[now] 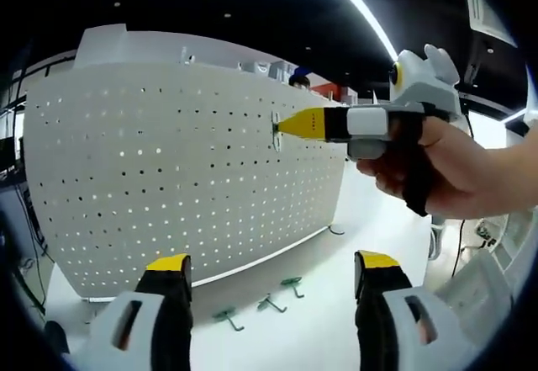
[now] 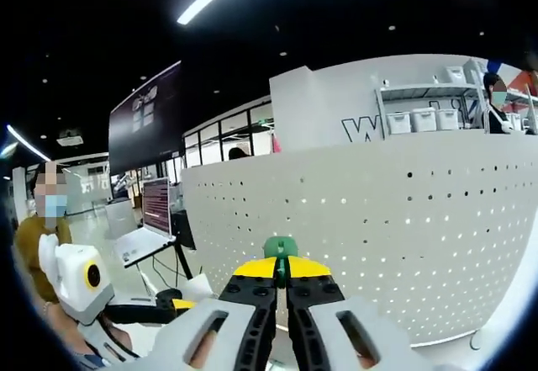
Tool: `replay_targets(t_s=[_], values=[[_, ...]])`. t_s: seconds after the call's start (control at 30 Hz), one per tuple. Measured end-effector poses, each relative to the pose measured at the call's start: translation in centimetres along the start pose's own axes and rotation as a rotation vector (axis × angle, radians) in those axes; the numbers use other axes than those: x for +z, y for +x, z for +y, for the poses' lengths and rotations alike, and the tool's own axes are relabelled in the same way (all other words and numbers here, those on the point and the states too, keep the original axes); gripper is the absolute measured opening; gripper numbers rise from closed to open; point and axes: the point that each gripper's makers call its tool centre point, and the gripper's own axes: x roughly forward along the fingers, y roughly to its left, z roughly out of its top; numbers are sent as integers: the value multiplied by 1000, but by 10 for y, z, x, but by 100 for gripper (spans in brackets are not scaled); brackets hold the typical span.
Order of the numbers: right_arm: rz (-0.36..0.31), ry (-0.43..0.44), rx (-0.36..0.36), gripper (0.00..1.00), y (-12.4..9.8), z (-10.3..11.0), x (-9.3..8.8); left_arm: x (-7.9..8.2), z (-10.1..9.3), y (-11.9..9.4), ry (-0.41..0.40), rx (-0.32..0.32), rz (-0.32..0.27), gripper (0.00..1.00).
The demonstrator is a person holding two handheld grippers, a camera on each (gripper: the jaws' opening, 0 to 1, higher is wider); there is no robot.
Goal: Insert the hook assembly into the mounting plate slot until the hook locks in place.
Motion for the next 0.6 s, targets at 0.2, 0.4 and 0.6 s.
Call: replay_targets(t_s=[0.2, 0.4, 0.6], values=[[-18, -1, -32, 0, 9, -10, 11, -2, 1, 0, -10, -3, -2, 81], [-41, 14, -67, 0, 18, -21, 21, -4, 0, 1, -14, -11, -3, 81], [-60, 25, -96, 0, 24, -30, 26, -6, 0, 0, -20, -12, -5, 81]])
